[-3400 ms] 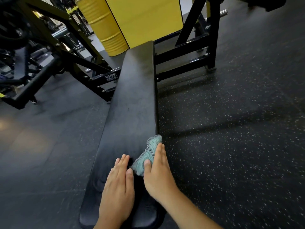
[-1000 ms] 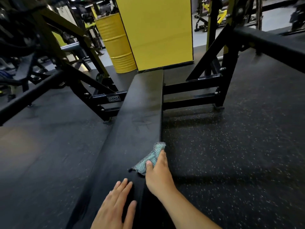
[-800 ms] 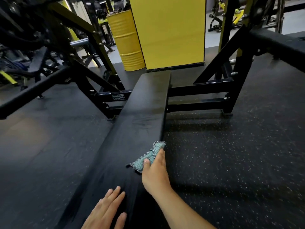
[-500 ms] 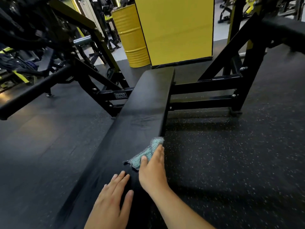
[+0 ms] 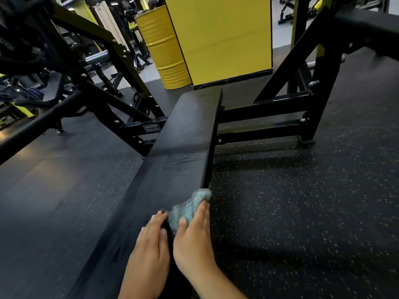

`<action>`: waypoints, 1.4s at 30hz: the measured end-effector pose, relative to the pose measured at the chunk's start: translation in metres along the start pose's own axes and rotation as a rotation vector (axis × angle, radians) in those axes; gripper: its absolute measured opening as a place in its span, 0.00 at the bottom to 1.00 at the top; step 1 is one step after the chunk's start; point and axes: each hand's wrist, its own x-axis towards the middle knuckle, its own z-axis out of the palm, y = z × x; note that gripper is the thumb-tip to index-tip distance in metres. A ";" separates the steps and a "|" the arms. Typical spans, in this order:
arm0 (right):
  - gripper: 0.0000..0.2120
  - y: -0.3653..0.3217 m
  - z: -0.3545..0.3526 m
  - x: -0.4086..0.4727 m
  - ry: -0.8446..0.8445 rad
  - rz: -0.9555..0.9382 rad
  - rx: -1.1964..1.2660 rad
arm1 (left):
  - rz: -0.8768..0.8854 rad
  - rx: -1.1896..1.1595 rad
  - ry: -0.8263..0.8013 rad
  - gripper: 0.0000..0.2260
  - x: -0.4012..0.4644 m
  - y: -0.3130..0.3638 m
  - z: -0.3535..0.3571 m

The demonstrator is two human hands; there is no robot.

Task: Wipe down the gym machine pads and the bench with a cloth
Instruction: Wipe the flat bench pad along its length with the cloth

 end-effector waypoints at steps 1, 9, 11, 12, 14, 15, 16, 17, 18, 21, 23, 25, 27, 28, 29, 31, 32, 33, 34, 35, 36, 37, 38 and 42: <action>0.36 0.001 0.003 -0.012 -0.002 0.016 0.010 | 0.004 0.000 0.003 0.19 0.000 -0.001 0.000; 0.37 0.006 0.013 -0.025 0.032 0.076 0.005 | 0.064 0.040 -0.038 0.17 0.005 -0.006 0.002; 0.37 0.004 0.012 -0.010 0.033 0.070 -0.005 | 0.054 0.051 -0.041 0.18 0.004 -0.008 0.002; 0.36 0.001 0.012 -0.003 0.043 0.058 -0.021 | 0.042 0.049 -0.036 0.18 0.004 -0.010 0.002; 0.36 -0.005 0.009 0.017 0.059 0.043 -0.046 | 0.036 0.057 -0.020 0.20 0.004 -0.009 0.003; 0.36 -0.008 0.006 0.030 0.061 0.042 -0.055 | 0.035 0.070 -0.014 0.20 0.004 -0.008 0.004; 0.36 -0.012 0.001 0.045 0.056 0.043 -0.060 | 0.034 0.083 -0.010 0.19 0.003 -0.006 0.005; 0.36 -0.016 -0.003 0.060 0.048 0.044 -0.063 | 0.031 0.094 -0.006 0.19 0.004 -0.005 0.005; 0.37 -0.020 -0.007 0.073 0.039 0.043 -0.063 | 0.029 0.104 -0.007 0.19 0.004 -0.003 0.005; 0.37 -0.027 -0.013 0.089 0.044 0.035 -0.060 | 0.044 0.142 -0.033 0.20 0.010 0.001 0.004; 0.37 -0.025 -0.014 0.087 0.035 0.031 -0.055 | 0.053 0.162 -0.057 0.20 0.017 0.007 0.003; 0.36 -0.021 -0.015 0.079 0.008 0.027 -0.047 | 0.052 0.156 -0.069 0.20 0.029 0.013 0.005; 0.36 -0.017 -0.014 0.068 -0.014 0.025 -0.039 | 0.050 0.127 -0.070 0.19 0.045 0.018 0.009; 0.35 -0.015 -0.014 0.061 -0.022 0.023 -0.031 | 0.046 0.113 -0.067 0.19 0.052 0.019 0.011; 0.35 -0.013 -0.013 0.054 -0.029 0.020 -0.025 | 0.041 0.101 -0.063 0.18 0.059 0.019 0.013; 0.36 -0.008 -0.009 0.043 -0.036 0.006 -0.019 | 0.032 0.091 -0.055 0.17 0.066 0.018 0.016; 0.36 -0.006 -0.008 0.042 -0.037 0.003 -0.018 | 0.033 0.090 -0.054 0.17 0.068 0.019 0.017; 0.36 -0.006 -0.008 0.044 -0.035 0.006 -0.018 | 0.039 0.095 -0.058 0.17 0.070 0.020 0.018; 0.36 -0.006 -0.008 0.048 -0.029 0.012 -0.020 | 0.048 0.102 -0.067 0.17 0.072 0.021 0.018; 0.36 -0.007 -0.008 0.052 -0.021 0.019 -0.023 | 0.055 0.110 -0.078 0.17 0.074 0.023 0.018; 0.36 -0.007 -0.008 0.057 -0.014 0.022 -0.026 | 0.057 0.115 -0.089 0.17 0.077 0.024 0.018; 0.36 -0.008 -0.008 0.061 -0.009 0.021 -0.025 | 0.057 0.114 -0.096 0.17 0.081 0.024 0.018; 0.37 -0.008 -0.008 0.065 -0.006 0.016 -0.022 | 0.058 0.108 -0.100 0.17 0.085 0.025 0.019; 0.37 -0.010 -0.009 0.083 0.020 0.002 -0.015 | 0.048 0.067 -0.088 0.17 0.092 0.027 0.022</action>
